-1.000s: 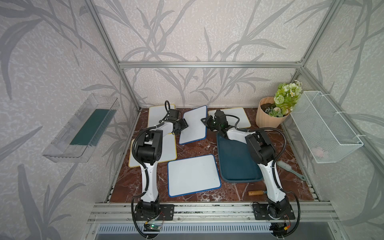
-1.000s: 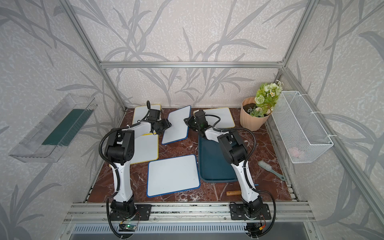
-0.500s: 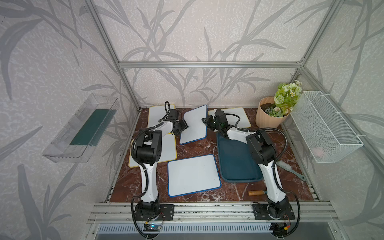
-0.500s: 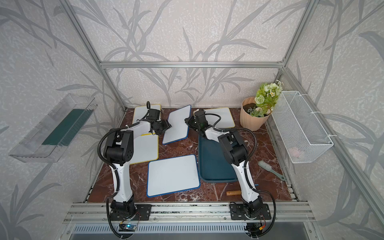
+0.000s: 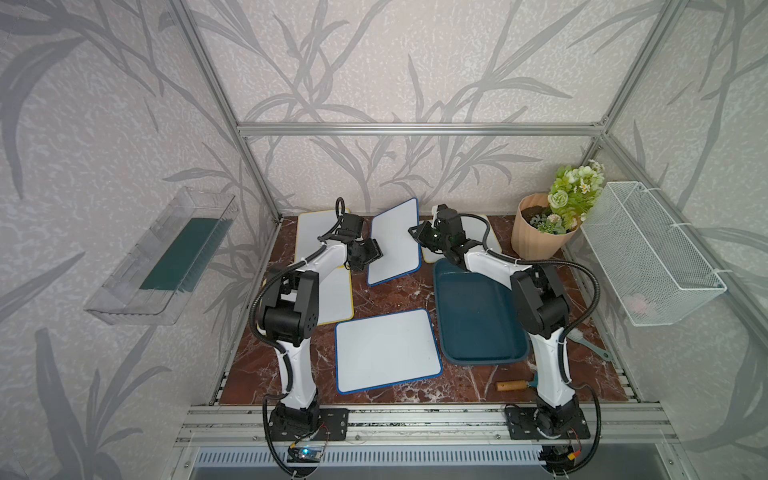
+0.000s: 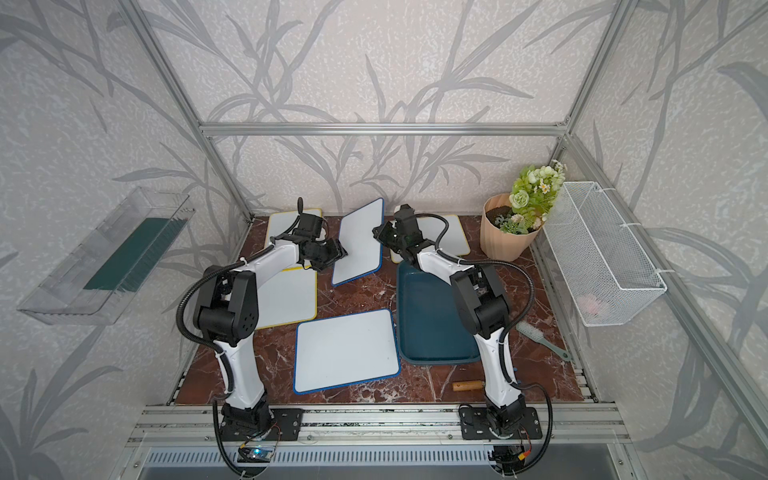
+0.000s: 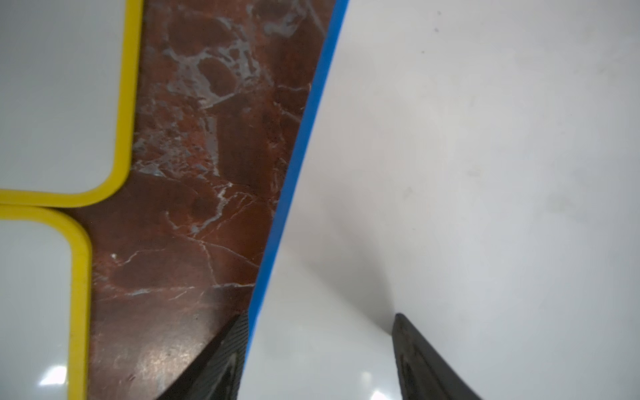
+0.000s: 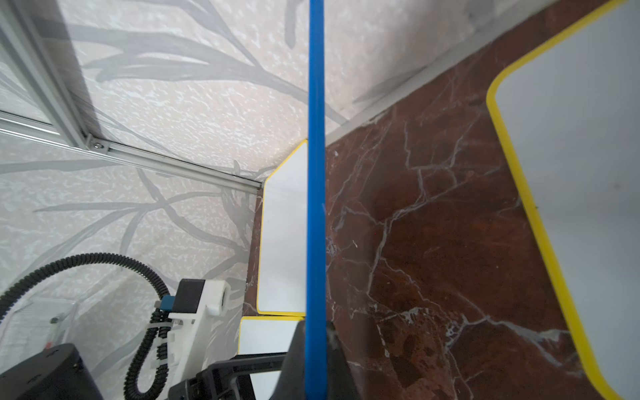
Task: Put the whiteboard into the storage box
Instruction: Pick up the whiteboard at the center of the board, then place the whiteboard in the storage box.
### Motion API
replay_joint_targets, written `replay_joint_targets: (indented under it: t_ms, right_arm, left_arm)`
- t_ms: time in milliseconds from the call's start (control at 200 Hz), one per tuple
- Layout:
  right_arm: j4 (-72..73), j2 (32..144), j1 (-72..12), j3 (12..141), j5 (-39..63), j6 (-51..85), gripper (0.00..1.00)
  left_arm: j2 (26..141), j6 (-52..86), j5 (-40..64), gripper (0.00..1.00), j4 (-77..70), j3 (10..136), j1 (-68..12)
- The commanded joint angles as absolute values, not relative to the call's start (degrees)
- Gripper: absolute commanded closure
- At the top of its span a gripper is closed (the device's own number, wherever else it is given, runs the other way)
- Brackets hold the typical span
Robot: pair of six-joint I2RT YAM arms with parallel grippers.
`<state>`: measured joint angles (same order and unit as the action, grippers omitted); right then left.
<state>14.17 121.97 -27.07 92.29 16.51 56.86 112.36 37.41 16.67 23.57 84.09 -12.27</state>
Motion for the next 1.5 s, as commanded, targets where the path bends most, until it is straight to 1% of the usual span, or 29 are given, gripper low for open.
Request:
replay_joint_targets:
  t_ms: [0,240,355,515,655,875,1040,1495]
  right_arm:
    - [16.4,111.9,-24.5,92.6,20.9,53.8,1.0]
    - [5.1,98.2,-18.2,84.9,25.7,46.1,1.0]
    - [-1.0,89.0,-13.7,80.6,28.8,42.5,1.0]
    - [-10.4,78.3,-8.3,74.5,30.8,36.9,1.0]
    - [-19.9,72.0,-5.3,71.9,31.1,29.7,1.0]
    - [-28.8,66.8,-4.3,69.4,32.1,23.8,1.0]
    - [-32.0,64.7,-4.2,66.0,31.8,21.0,1.0]
    - [-27.0,62.4,-4.2,55.0,31.4,24.5,1.0]
  left_arm:
    - [108.8,35.1,13.9,0.32,27.1,82.5,-13.9]
    - [105.8,34.1,11.6,0.32,27.9,80.6,-17.7]
    - [105.3,34.2,10.8,0.32,27.9,79.9,-19.8]
    - [105.2,34.7,9.4,0.32,27.9,79.5,-23.0]
    - [105.5,35.4,7.7,0.33,28.0,80.0,-26.6]
    - [107.5,36.8,5.2,0.35,28.3,82.3,-32.1]
    - [109.6,38.1,3.8,0.36,28.4,84.4,-34.0]
    - [118.2,40.4,2.5,0.42,28.2,92.8,-37.4]
